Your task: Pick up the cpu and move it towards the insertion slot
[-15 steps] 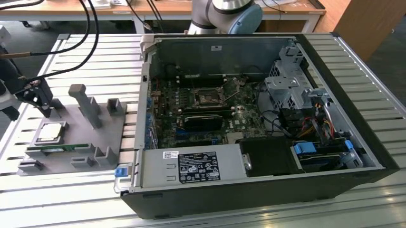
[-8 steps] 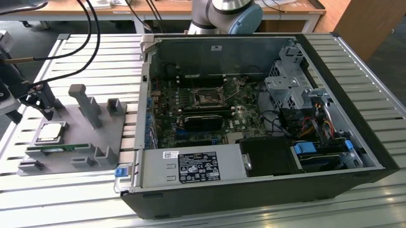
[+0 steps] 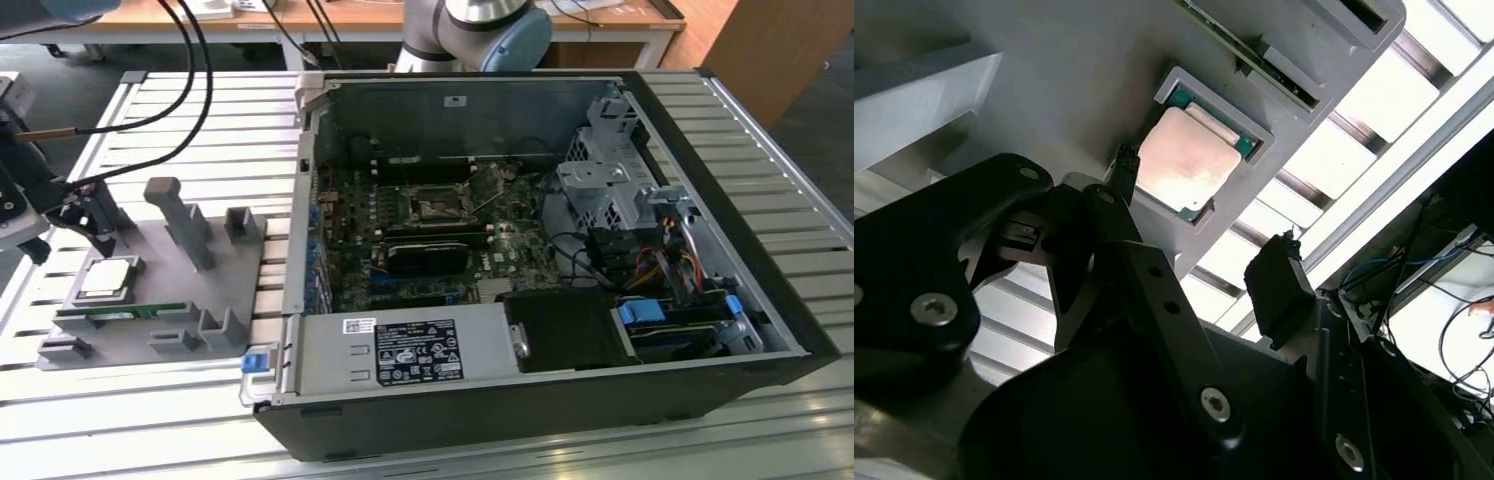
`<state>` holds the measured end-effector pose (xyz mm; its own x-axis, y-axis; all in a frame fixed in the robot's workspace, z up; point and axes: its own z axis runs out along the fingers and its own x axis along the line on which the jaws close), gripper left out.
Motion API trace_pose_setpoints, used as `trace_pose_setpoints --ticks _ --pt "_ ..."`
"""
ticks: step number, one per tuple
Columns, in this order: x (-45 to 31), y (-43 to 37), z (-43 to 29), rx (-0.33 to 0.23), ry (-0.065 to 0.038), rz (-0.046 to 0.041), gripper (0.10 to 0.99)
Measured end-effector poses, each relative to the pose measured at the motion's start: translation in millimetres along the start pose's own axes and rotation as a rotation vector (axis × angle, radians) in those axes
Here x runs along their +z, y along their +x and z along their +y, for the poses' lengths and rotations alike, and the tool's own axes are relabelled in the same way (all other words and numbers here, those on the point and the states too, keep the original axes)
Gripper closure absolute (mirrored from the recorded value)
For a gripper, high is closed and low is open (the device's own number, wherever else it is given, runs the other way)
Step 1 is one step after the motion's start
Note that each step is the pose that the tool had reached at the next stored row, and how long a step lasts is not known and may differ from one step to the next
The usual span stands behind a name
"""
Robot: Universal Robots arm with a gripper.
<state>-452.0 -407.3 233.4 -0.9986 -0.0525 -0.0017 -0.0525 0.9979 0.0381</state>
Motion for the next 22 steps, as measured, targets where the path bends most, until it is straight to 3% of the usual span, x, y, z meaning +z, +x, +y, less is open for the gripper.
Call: trace_pose_setpoints --ticks 6,7,22 --pt "7.4 0.1 -0.3 0.0 0.002 0.0002 0.369" --pt "8.5 0.1 -0.4 0.002 0.002 0.0001 0.31" --pt "27.4 0.1 -1.4 0.023 0.002 -0.0012 0.31"
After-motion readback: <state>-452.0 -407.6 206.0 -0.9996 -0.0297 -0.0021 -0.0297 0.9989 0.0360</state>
